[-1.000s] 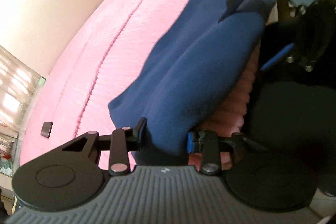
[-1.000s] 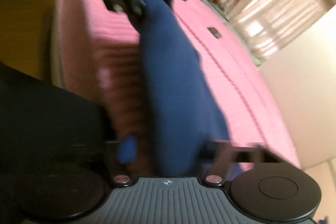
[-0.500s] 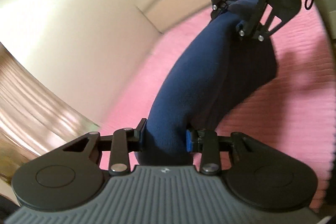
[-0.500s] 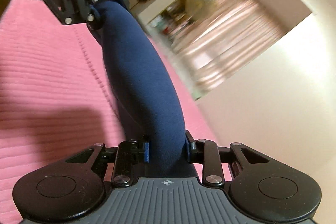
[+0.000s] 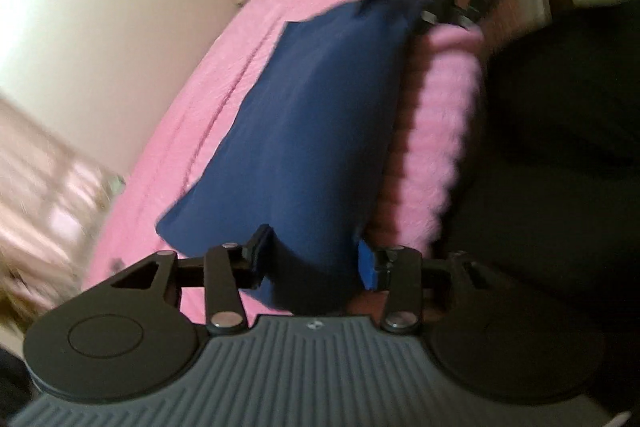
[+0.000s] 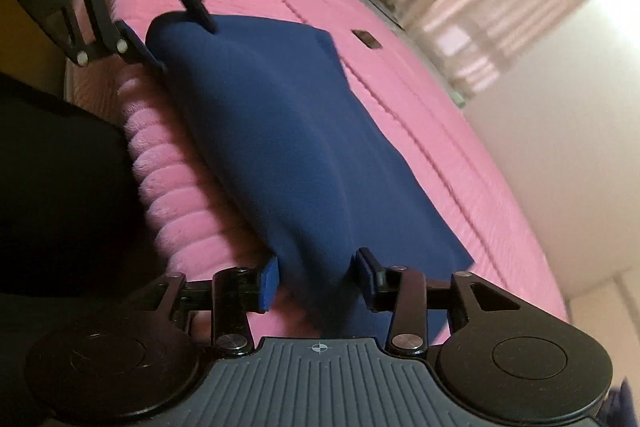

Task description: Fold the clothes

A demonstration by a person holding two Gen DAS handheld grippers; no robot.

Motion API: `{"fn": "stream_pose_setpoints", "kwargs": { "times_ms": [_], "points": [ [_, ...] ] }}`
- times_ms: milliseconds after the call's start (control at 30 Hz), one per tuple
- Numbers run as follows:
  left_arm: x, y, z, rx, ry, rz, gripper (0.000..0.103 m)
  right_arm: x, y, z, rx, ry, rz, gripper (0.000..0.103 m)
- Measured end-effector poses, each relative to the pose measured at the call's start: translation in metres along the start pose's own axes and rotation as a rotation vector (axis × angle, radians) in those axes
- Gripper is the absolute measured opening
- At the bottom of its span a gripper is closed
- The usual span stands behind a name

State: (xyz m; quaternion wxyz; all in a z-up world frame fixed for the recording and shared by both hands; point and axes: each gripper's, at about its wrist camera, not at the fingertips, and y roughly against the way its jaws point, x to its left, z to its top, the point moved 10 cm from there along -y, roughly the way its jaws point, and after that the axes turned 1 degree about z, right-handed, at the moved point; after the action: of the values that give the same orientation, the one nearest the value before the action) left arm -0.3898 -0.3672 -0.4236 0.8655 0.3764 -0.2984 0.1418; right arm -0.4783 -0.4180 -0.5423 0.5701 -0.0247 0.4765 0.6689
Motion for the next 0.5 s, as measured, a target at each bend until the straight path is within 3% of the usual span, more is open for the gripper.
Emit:
{"fn": "stream_pose_setpoints", "kwargs": {
  "times_ms": [200,267,400,500],
  "points": [
    [0.048,0.053,-0.021,-0.027,0.431,-0.12,0.041,-0.027,0.048,0.036,-0.074,-0.176,0.051,0.045],
    [0.072,0.055,-0.025,-0.033,0.585,-0.121,0.041,-0.039,0.051,0.058,-0.112,-0.235,0.078,0.066],
    [0.119,0.041,-0.042,-0.03,0.886,-0.105,0.04,-0.066,0.028,0.102,-0.166,-0.366,0.201,0.066],
    [0.154,0.034,-0.052,-0.035,1.065,-0.138,0.04,-0.083,0.002,0.129,-0.174,-0.451,0.326,0.065]
  ]
}}
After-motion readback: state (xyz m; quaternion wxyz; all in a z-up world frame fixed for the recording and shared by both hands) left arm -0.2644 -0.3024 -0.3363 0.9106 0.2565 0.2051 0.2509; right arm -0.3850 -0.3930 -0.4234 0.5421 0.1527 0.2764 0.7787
